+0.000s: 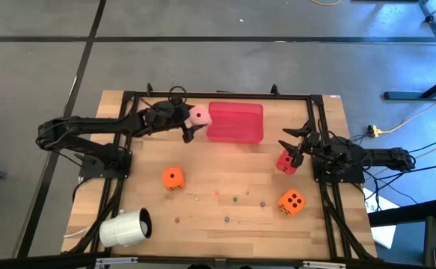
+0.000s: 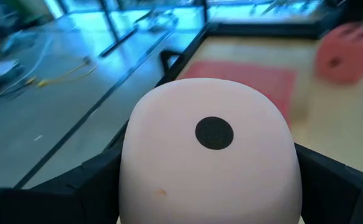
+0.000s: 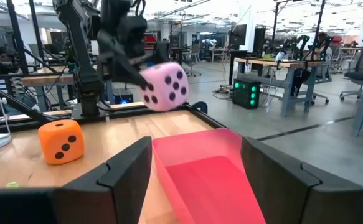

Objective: Pick & Place Dice
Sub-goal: Put the large pink dice into the red container

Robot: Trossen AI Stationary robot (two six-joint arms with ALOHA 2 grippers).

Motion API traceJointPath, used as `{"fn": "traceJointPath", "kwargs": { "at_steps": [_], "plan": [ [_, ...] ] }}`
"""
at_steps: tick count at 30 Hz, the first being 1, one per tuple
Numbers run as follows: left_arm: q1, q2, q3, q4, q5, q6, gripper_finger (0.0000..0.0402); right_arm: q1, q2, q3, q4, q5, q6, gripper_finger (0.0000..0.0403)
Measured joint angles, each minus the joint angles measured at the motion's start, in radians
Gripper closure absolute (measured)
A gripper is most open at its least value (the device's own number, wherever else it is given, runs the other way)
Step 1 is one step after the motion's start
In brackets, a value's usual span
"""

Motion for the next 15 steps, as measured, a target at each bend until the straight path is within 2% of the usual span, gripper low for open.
{"fn": "traceJointPath", "kwargs": {
  "at_steps": [6, 10, 15],
  "plan": [
    [0.001, 0.078, 0.061, 0.103, 0.131, 0.005, 0.0043, 0.0, 0.0, 0.0, 0.014, 0.0, 0.0, 0.0156],
    [0.0, 0.22, 0.145, 0.171, 0.207, 0.056, 0.0043, 0.0, 0.007, 0.0, 0.048, -0.007, 0.039, 0.0156],
    [0.001, 0.413, 0.299, 0.17, 0.224, 0.098, 0.0043, 0.0, 0.038, 0.0, 0.053, -0.088, 0.057, 0.0156]
  ]
}}
